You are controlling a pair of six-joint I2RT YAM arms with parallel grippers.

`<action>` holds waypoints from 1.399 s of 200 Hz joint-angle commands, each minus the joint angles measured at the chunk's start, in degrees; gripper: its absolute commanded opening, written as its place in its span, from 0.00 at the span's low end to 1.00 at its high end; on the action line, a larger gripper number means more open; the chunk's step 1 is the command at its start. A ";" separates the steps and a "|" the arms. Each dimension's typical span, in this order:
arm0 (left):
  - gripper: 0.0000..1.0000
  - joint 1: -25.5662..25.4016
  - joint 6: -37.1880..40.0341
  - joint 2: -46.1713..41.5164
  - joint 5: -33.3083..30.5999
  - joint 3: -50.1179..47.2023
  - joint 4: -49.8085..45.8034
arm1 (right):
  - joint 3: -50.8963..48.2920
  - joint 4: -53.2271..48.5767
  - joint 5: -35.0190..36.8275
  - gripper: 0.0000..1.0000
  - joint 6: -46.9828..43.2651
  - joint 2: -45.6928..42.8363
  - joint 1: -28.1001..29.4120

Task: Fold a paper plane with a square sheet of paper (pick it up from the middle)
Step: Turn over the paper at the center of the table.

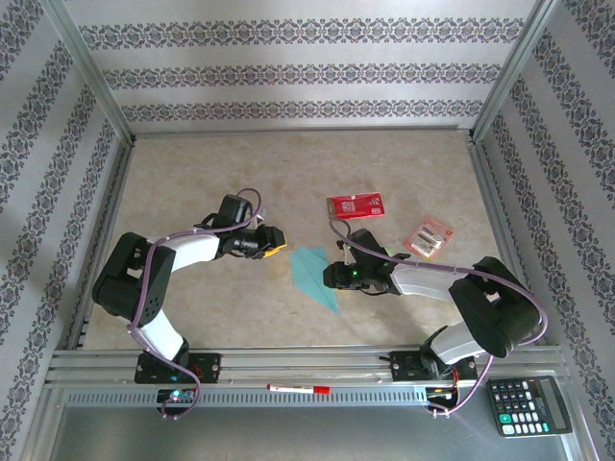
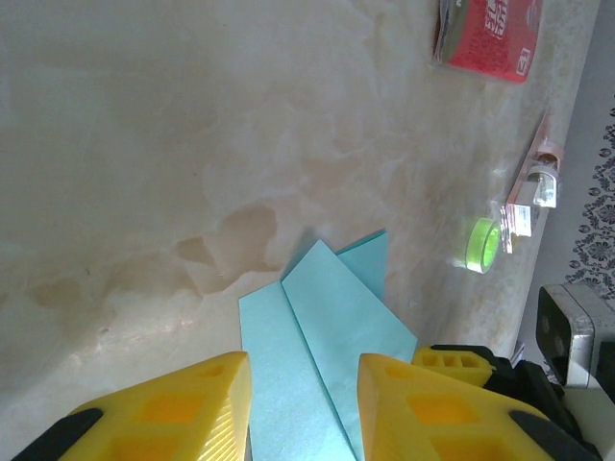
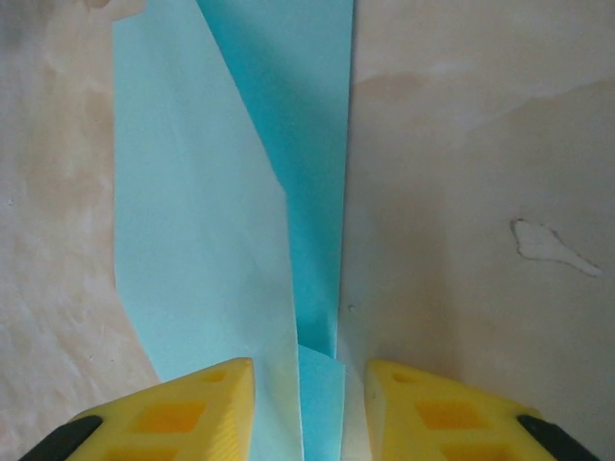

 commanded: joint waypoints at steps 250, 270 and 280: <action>0.41 10.20 1.86 -9.78 -6.28 -1.51 -6.24 | 30.79 -49.93 65.05 0.00 -0.57 11.56 25.63; 0.41 12.28 1.37 -10.85 -7.23 -2.30 -6.33 | 33.28 -46.46 60.64 0.01 0.33 17.52 27.73; 0.42 13.15 1.18 -11.27 -7.51 -2.58 -6.54 | 35.01 -45.46 58.75 0.04 0.97 20.37 28.29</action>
